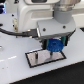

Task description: Insert the blue gear onto the right peg, followed by the red gear

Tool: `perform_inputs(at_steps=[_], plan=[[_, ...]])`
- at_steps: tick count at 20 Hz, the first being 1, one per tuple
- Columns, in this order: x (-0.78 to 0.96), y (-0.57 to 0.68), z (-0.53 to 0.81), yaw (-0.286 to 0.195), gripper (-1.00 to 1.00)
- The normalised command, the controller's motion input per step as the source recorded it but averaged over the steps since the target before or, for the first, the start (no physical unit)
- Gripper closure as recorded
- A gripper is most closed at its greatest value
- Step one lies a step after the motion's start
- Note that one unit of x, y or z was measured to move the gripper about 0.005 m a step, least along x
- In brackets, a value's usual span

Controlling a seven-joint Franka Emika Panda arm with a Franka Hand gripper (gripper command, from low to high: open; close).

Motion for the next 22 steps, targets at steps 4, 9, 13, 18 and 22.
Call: perform_inputs(at_steps=[4,9,13,18,22], plan=[[0.21,-0.09,-0.1,0.0,1.0],[0.07,-0.05,-0.11,0.0,1.0],[0.15,-0.02,-0.18,0.0,1.0],[0.17,0.01,-0.17,0.0,1.0],[0.1,0.03,-0.1,0.0,1.0]])
